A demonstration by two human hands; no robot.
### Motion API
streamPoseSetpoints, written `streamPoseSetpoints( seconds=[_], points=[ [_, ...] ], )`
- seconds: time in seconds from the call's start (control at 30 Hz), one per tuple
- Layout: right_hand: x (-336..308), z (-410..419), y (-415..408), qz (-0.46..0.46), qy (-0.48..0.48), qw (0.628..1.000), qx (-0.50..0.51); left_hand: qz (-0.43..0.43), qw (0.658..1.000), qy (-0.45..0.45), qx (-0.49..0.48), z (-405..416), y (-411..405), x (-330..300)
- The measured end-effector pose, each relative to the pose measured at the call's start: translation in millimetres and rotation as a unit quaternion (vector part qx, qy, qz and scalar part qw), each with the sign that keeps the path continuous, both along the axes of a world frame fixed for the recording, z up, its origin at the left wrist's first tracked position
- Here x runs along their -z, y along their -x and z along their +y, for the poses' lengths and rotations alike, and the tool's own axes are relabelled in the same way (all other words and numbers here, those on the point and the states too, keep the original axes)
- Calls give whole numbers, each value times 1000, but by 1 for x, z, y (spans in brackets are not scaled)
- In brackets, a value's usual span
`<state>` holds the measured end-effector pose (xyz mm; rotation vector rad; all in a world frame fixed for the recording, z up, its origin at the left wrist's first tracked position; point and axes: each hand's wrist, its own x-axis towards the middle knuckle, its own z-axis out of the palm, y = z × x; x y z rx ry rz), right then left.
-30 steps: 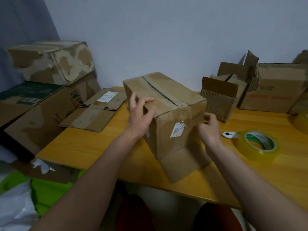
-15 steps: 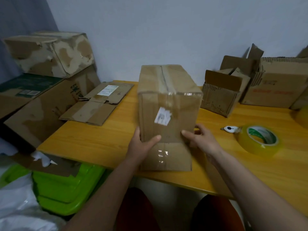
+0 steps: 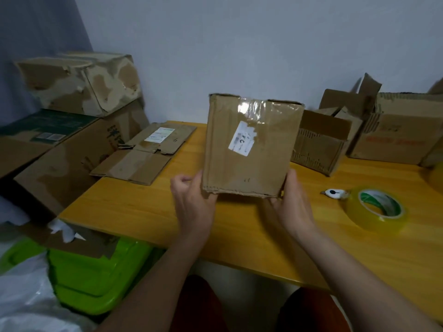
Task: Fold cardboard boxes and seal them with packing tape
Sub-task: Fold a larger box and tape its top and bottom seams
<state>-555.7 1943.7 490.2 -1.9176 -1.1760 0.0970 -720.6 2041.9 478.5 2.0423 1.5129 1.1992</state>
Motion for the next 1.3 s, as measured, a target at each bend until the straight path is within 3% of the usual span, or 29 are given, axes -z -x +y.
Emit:
streamPoseSetpoints(
  seconds=[0.07, 0.17, 0.27, 0.37, 0.43, 0.47, 0.53, 0.6, 0.67, 0.8, 0.9, 1.0, 1.07, 1.13, 1.3],
  points=[
    [8, -3, -3, -44, 7, 999, 0, -8, 1000, 10, 15, -1, 1, 8],
    [19, -7, -12, -24, 59, 998, -25, 15, 996, 45, 77, 3, 11, 26],
    [24, -10, -22, -53, 111, 992, 5, 17, 997, 57, 56, 8, 25, 33],
    [10, -4, -24, 34, -30, 999, 22, -138, 988, 56, 42, 8, 24, 4],
    [-11, 0, -16, 76, -163, 984, 14, -266, 958, 40, 102, 1, 18, -27],
    [-21, 0, -11, 73, -216, 974, 4, -286, 948, 3, 141, -3, 15, -42],
    [-37, -2, -3, 36, -273, 961, -37, -226, 947, -69, 218, -8, 10, -61],
    [-43, -5, 0, -24, -250, 963, -96, -97, 952, -142, 254, -6, 5, -64],
    [-40, -4, -2, -84, -202, 968, -126, -30, 944, -202, 259, -2, 1, -58],
    [-39, 0, -8, -76, -180, 971, -135, -54, 941, -202, 265, 7, -2, -55],
    [-46, -3, -8, -78, -126, 981, -126, -22, 945, -219, 243, 11, -7, -56],
    [-38, -18, -13, -82, -107, 987, -90, 1, 933, -312, 180, 1, -17, -51],
    [-21, -31, -27, -96, -67, 993, -34, -10, 907, -369, 202, -19, -30, -42],
    [-1, -46, -47, -106, 0, 994, 34, -7, 889, -359, 285, -42, -46, -28],
    [30, -89, -107, -158, 155, 958, 183, 97, 882, -184, 423, -70, -79, 17]
  ],
)
